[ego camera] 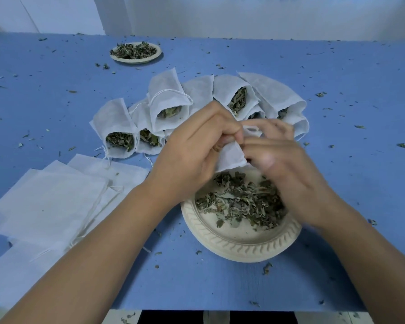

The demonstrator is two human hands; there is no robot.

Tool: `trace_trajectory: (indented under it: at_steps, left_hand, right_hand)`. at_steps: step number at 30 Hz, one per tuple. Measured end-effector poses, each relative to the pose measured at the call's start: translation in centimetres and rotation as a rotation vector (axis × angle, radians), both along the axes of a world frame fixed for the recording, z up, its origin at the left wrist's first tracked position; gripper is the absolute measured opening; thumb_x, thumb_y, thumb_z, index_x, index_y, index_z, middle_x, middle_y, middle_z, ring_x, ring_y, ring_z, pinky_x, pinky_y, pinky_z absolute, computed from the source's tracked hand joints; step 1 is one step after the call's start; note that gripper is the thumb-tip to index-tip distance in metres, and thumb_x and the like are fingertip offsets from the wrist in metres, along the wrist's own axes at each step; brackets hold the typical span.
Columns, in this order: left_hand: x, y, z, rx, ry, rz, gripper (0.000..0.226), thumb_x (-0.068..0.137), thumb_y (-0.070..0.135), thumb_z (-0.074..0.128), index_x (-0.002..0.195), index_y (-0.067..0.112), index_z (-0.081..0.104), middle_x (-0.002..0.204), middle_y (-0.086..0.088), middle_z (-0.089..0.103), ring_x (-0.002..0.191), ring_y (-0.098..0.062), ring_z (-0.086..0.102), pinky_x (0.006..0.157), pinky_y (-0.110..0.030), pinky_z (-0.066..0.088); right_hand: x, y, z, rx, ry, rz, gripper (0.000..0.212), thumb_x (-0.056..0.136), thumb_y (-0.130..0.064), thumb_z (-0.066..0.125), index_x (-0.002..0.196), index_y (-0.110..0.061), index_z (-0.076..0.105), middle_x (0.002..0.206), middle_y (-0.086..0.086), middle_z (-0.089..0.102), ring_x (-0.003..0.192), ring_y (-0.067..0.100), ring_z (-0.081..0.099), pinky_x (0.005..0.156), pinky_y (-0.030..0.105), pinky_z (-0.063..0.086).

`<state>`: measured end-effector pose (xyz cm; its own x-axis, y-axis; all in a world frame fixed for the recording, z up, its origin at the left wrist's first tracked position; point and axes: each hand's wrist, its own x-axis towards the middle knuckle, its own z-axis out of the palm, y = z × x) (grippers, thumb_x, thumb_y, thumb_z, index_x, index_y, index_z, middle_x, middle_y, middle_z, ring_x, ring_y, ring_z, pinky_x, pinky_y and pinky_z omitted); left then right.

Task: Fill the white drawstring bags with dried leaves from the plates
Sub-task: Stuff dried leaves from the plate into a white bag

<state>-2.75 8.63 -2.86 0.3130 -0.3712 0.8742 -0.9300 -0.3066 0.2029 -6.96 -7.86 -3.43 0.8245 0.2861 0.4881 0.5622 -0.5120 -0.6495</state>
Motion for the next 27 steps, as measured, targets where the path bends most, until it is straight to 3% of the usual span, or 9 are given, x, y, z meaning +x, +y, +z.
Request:
trace_trajectory:
  at_steps: [2, 4, 7, 9, 13, 15, 18, 23, 27]
  left_hand:
    - [0.2, 0.2, 0.1, -0.013, -0.002, 0.045, 0.023, 0.09, -0.015, 0.041, 0.081, -0.008, 0.062, 0.082, -0.007, 0.051, 0.076, -0.013, 0.048, 0.076, -0.009, 0.035]
    - [0.4, 0.4, 0.2, -0.038, 0.008, 0.077, 0.024, 0.09, -0.015, 0.04, 0.081, -0.009, 0.061, 0.078, -0.013, 0.054, 0.076, -0.013, 0.047, 0.077, -0.009, 0.035]
    - [0.4, 0.4, 0.2, -0.062, 0.021, 0.093, 0.023, 0.09, -0.016, 0.04, 0.081, -0.01, 0.061, 0.077, -0.014, 0.053, 0.076, -0.013, 0.046, 0.077, -0.01, 0.035]
    - [0.4, 0.4, 0.1, -0.065, 0.02, 0.09, 0.023, 0.089, -0.017, 0.04, 0.081, -0.009, 0.061, 0.08, -0.008, 0.05, 0.077, -0.01, 0.045, 0.077, -0.009, 0.034]
    - [0.6, 0.5, 0.1, -0.089, 0.022, 0.089, 0.025, 0.095, -0.008, 0.04, 0.082, -0.009, 0.061, 0.082, -0.007, 0.049, 0.082, -0.003, 0.042, 0.077, -0.01, 0.035]
    - [0.6, 0.5, 0.1, -0.11, 0.026, 0.101, 0.025, 0.095, -0.006, 0.04, 0.082, -0.008, 0.061, 0.084, -0.004, 0.047, 0.081, -0.001, 0.041, 0.077, -0.01, 0.034]
    - [0.6, 0.4, -0.1, -0.103, 0.025, 0.108, 0.022, 0.091, -0.014, 0.042, 0.082, -0.008, 0.061, 0.086, -0.003, 0.047, 0.081, -0.001, 0.041, 0.078, -0.009, 0.034]
    - [0.6, 0.4, -0.1, -0.091, 0.021, 0.093, 0.022, 0.091, -0.013, 0.041, 0.082, -0.009, 0.061, 0.085, -0.004, 0.047, 0.081, -0.002, 0.041, 0.078, -0.009, 0.035]
    - [0.6, 0.4, -0.1, -0.085, 0.016, 0.093, 0.022, 0.091, -0.013, 0.041, 0.082, -0.009, 0.061, 0.085, -0.003, 0.047, 0.081, -0.001, 0.041, 0.077, -0.009, 0.035]
  right_hand:
    - [-0.1, -1.2, 1.0, 0.279, -0.057, 0.009, 0.043, 0.095, -0.015, 0.029, 0.065, -0.024, 0.059, 0.073, -0.014, 0.064, 0.084, 0.008, 0.06, 0.087, 0.033, 0.041]
    - [-0.5, -2.7, 1.8, 0.378, -0.013, 0.013, 0.049, 0.092, -0.013, 0.03, 0.047, -0.018, 0.049, 0.052, -0.005, 0.054, 0.058, 0.021, 0.051, 0.062, 0.025, 0.037]
    - [-0.7, -3.0, 1.6, 0.071, 0.341, 0.086, 0.052, 0.088, -0.036, 0.038, 0.042, -0.016, 0.053, 0.044, 0.01, 0.051, 0.044, 0.029, 0.042, 0.051, 0.021, 0.033]
    - [-0.7, -2.1, 1.1, -0.125, 0.548, 0.188, 0.049, 0.089, -0.04, 0.043, 0.053, -0.016, 0.066, 0.055, 0.011, 0.062, 0.049, 0.021, 0.051, 0.054, 0.02, 0.038]
    - [-0.7, -1.5, 1.4, -0.118, 0.415, 0.191, 0.01, 0.084, -0.028, 0.071, 0.079, -0.019, 0.072, 0.078, -0.002, 0.067, 0.069, 0.02, 0.059, 0.068, 0.039, 0.05]
    - [-0.6, -1.7, 1.4, -0.178, 0.353, 0.177, 0.025, 0.074, -0.027, 0.083, 0.096, -0.025, 0.072, 0.094, 0.001, 0.063, 0.083, 0.018, 0.057, 0.079, 0.037, 0.049]
    - [-0.7, -1.0, 1.0, -0.384, 0.348, 0.275, 0.054, 0.067, -0.032, 0.086, 0.117, -0.031, 0.065, 0.12, -0.009, 0.057, 0.115, 0.005, 0.046, 0.101, 0.017, 0.034]
    - [-0.5, -0.7, 0.7, -0.383, 0.226, 0.281, 0.02, 0.076, -0.01, 0.08, 0.095, -0.016, 0.076, 0.098, -0.007, 0.069, 0.095, 0.002, 0.061, 0.091, 0.027, 0.047]
    - [-0.6, -1.3, 1.2, -0.155, 0.186, 0.281, 0.015, 0.075, -0.009, 0.08, 0.089, -0.007, 0.077, 0.095, -0.002, 0.07, 0.095, 0.008, 0.066, 0.089, 0.021, 0.049]
